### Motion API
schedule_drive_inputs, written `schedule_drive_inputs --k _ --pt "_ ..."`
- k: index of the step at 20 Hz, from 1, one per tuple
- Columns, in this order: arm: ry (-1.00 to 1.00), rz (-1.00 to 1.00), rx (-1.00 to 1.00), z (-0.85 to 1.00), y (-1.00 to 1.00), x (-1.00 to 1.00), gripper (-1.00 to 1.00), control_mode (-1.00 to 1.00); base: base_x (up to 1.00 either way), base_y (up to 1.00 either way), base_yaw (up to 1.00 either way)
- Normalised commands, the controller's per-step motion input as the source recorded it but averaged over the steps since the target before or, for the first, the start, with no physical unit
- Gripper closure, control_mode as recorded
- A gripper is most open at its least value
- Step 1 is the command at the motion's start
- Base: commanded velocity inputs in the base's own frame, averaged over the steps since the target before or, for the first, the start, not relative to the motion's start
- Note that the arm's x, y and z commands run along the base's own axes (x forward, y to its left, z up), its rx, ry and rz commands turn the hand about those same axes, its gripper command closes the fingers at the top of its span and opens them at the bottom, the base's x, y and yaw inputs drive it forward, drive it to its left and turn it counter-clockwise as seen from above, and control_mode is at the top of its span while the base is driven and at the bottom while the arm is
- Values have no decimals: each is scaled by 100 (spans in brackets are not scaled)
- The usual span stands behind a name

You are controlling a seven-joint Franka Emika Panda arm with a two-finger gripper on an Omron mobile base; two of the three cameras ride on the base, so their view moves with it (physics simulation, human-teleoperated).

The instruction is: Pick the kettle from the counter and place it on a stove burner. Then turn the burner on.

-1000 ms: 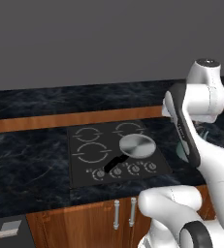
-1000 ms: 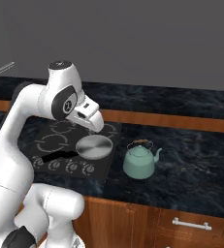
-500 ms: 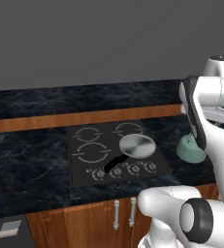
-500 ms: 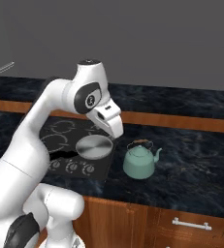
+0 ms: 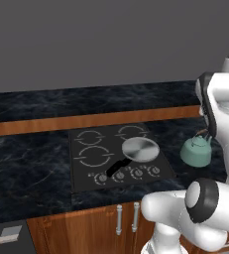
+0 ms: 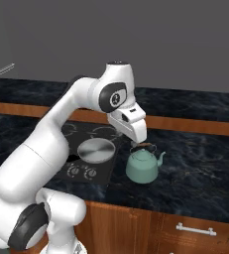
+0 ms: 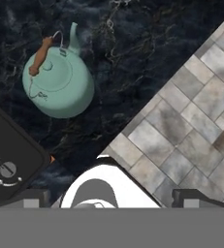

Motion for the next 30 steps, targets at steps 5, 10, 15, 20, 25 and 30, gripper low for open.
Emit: schedule_drive_inputs --k 5,10,15,20,25,30 --pt "0 0 0 -4 0 0 -100 -100 0 0 0" --pt "0 0 0 -39 -1 0 -100 -100 0 0 0" --pt "0 0 0 -25 0 11 -100 -100 0 0 0" --pt "0 0 0 -9 -4 30 -100 -100 0 0 0" --pt "0 0 0 -12 -8 44 -100 -100 0 0 0" --pt "0 0 0 -14 -10 40 -100 -100 0 0 0"
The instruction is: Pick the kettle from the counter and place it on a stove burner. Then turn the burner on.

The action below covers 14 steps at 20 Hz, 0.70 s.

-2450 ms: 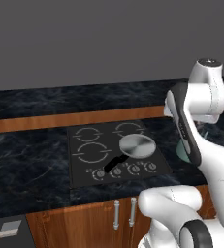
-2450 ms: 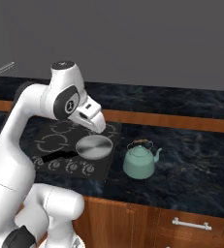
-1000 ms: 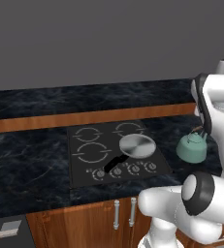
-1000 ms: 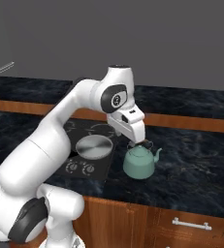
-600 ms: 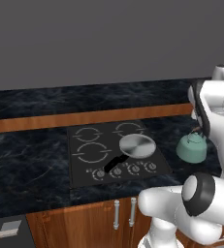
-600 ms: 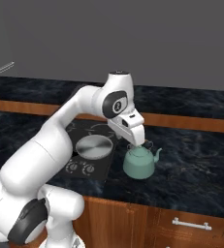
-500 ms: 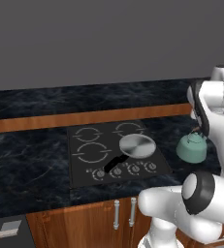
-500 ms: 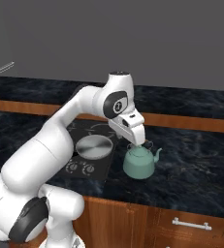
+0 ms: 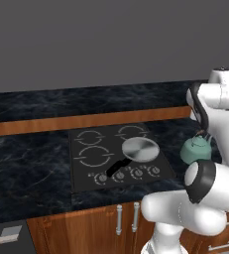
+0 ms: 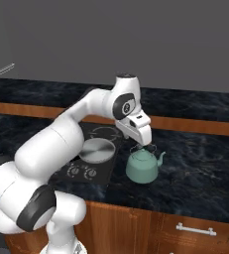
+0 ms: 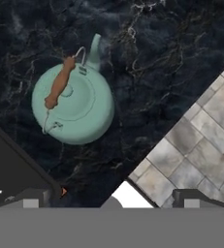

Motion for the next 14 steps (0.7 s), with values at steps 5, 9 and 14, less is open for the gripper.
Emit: schedule_drive_inputs --k 5,9,14 --pt "0 0 0 -24 -13 31 -100 -100 0 0 0" --pt "0 0 0 -29 -18 18 -100 -100 0 0 0" --pt "0 0 0 -24 -15 19 -100 -100 0 0 0"
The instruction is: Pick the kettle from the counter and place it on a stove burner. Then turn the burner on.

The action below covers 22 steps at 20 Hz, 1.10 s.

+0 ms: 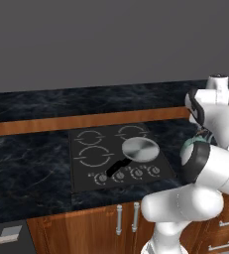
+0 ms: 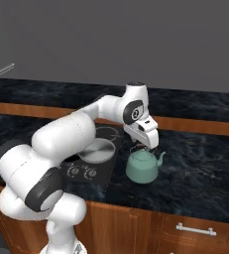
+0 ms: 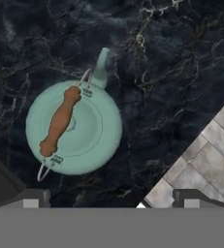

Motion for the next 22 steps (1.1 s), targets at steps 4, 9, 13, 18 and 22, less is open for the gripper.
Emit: schedule_drive_inputs --k 4,9,13,18,22 --pt "0 0 0 -25 -2 27 -100 -100 0 0 0" --pt "0 0 0 -25 0 34 -100 -100 0 0 0" --pt "0 0 0 -23 0 29 -100 -100 0 0 0" --pt "0 0 0 -25 -3 22 -100 -100 0 0 0" --pt "0 0 0 -22 -4 22 -100 -100 0 0 0"
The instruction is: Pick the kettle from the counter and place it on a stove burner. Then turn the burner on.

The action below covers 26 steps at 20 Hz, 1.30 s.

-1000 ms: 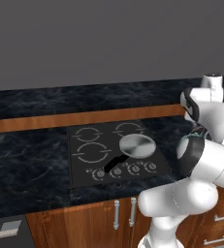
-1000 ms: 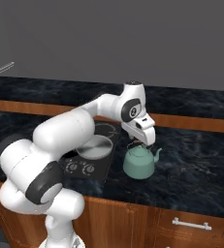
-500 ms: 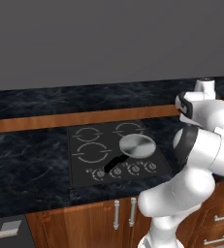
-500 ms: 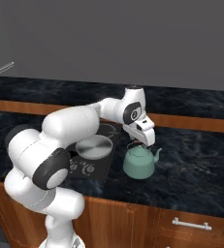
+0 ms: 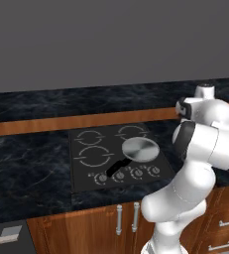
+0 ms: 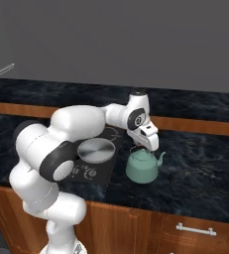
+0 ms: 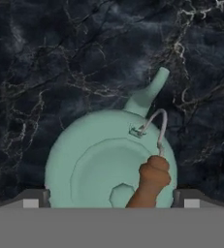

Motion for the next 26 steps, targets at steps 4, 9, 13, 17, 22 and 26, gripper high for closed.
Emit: schedule_drive_inputs --k 4,9,13,17,22,26 --pt "-1 0 0 -16 -8 29 -100 -100 0 0 0" --pt "0 0 0 -4 -10 14 100 -100 0 0 0" --pt "0 0 0 0 0 0 100 -100 0 0 0" --pt "-8 0 0 0 0 0 100 -100 0 0 0" --pt "-24 0 0 8 8 0 100 -100 0 0 0" --pt "-34 4 1 33 40 -3 100 -100 0 0 0"
